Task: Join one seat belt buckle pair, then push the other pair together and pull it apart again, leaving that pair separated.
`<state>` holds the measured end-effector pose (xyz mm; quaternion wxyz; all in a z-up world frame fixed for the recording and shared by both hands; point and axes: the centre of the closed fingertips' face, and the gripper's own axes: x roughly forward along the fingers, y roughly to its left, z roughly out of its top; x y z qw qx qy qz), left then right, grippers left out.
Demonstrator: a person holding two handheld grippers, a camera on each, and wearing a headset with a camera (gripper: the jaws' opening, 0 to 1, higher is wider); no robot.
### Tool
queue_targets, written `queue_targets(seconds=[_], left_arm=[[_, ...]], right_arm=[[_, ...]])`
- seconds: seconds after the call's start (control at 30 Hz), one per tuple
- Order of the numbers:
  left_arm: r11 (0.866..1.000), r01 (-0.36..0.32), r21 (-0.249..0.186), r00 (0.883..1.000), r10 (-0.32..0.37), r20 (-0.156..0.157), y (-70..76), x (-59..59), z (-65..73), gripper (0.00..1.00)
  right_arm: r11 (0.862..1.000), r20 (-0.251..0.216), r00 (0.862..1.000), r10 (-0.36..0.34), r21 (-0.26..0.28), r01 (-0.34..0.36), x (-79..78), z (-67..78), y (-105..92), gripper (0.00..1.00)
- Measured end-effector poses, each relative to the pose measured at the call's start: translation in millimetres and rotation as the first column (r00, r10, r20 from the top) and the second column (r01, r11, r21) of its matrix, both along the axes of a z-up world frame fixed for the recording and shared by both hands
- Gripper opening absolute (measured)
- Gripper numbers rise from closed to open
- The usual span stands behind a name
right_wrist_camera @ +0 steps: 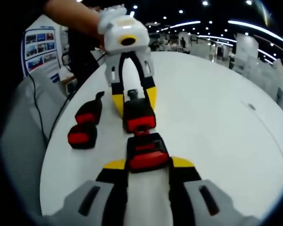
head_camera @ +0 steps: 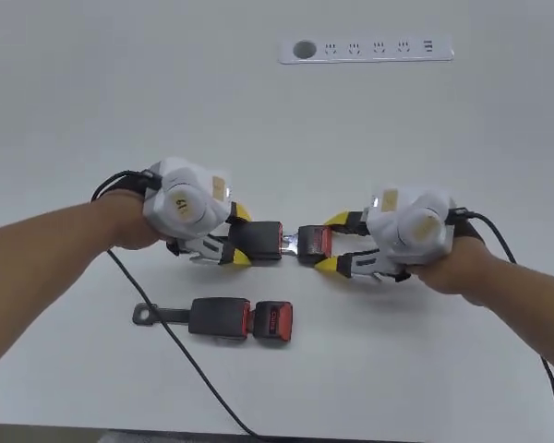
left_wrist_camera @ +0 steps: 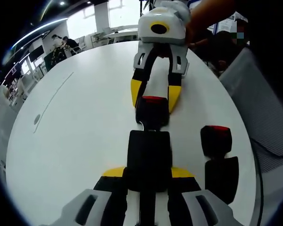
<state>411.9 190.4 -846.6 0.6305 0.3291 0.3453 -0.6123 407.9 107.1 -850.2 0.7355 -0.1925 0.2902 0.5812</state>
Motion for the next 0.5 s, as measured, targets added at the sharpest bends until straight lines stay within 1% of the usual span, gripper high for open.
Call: queue_targets(seconds=[0.07, 0.1, 0.2, 0.23, 0.27, 0.3, 0.37, 0.4, 0.5], left_arm=[[1.000, 0.001, -0.003, 1.000, -0.001, 0.000, 0.2, 0.0, -0.3, 0.33], [1.000, 0.000, -0.006, 1.000, 0.000, 0.000, 0.3, 0.0, -0.3, 0.33], [1.000, -0.001, -0.012, 1.000, 0.001, -0.001, 0.3, 0.2, -0.2, 0.33], [1.000, -0.001, -0.012, 1.000, 0.001, -0.001, 0.2, 0.2, -0.2, 0.33], [1.000, 0.000, -0.012, 1.000, 0.000, -0.002, 0.0, 0.1, 0.1, 0.33], [1.000, 0.001, -0.012, 1.000, -0.001, -0.002, 0.0, 0.0, 0.0, 0.33], [1.000, -0.001, -0.017, 1.000, 0.001, -0.002, 0.3, -0.1, 0.2, 0.33], [1.000, -0.001, -0.019, 1.000, 0.001, -0.002, 0.1, -0.2, 0.4, 0.33], [1.000, 0.000, -0.024, 1.000, -0.001, -0.002, 0.5, 0.1, 0.3, 0.33]], right_arm=[[1.000, -0.008, 1.000, 0.012, -0.006, -0.013, 0.3, -0.2, 1.0, 0.32], [1.000, -0.019, 1.000, 0.015, -0.006, -0.015, 1.2, -0.2, 1.8, 0.32], [0.999, -0.021, 0.999, 0.025, -0.019, -0.025, 1.4, -0.3, 4.8, 0.32], [1.000, -0.023, 0.999, 0.025, -0.014, -0.025, 0.8, -0.6, 10.9, 0.32], [1.000, -0.023, 0.999, 0.023, -0.013, -0.024, 0.0, -1.0, 15.2, 0.32], [1.000, -0.010, 1.000, 0.018, -0.023, -0.018, 1.6, -1.4, 17.7, 0.32], [1.000, -0.016, 1.000, 0.008, -0.025, -0.008, 2.7, -1.4, 15.5, 0.32], [1.000, -0.024, 1.000, -0.009, -0.012, 0.008, 3.7, -1.3, 15.1, 0.32], [0.999, -0.016, 1.000, -0.020, -0.028, 0.019, 4.5, -2.0, 16.7, 0.32]])
